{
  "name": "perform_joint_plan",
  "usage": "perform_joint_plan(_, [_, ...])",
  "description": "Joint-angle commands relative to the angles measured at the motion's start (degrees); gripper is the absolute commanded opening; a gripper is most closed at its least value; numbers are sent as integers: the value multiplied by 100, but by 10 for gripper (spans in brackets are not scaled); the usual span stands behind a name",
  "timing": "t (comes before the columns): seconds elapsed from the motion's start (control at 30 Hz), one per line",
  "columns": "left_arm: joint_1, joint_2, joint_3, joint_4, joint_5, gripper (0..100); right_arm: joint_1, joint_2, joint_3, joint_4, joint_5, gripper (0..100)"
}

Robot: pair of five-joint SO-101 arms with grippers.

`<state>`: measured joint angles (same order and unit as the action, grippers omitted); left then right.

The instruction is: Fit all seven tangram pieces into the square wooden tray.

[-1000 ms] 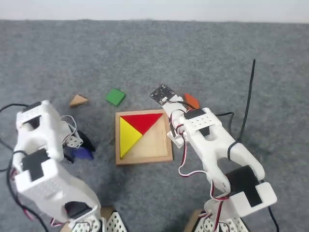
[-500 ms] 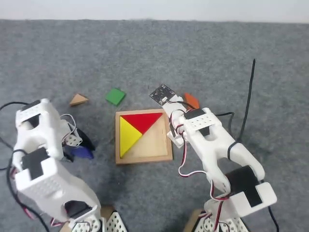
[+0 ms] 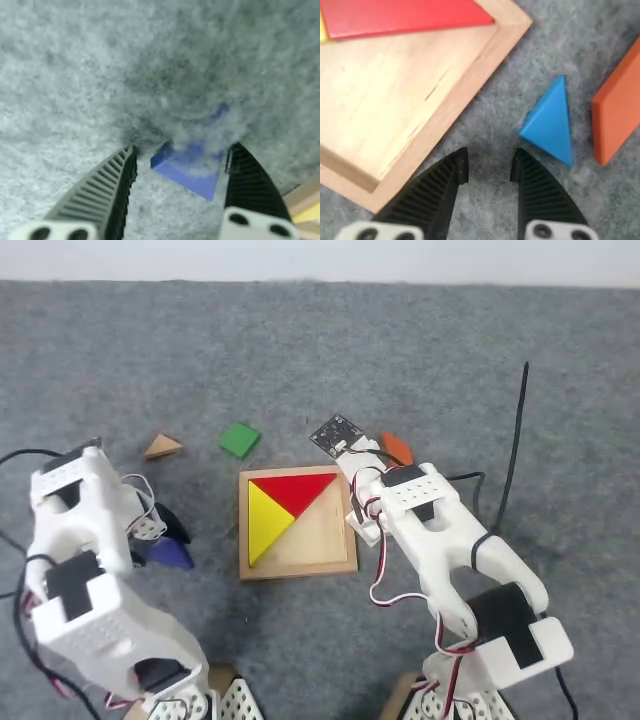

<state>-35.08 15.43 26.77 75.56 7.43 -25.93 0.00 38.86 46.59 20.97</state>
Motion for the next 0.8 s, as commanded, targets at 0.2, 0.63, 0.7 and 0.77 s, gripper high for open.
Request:
perform_joint_plan(0.2, [185,220,207,-44,88,275,-40,-84,-185,84,62,155])
perform_joint_plan(0.63, [659,202,418,-123,220,197,-40,-84,-185,84,62,155])
perform_joint_plan(0.7, [668,176,497,-132,211,196,-40,-84,-185,84,62,155])
perform_joint_plan(0.77, [677,176,479,-132,211,195,-40,-84,-185,84,62,155])
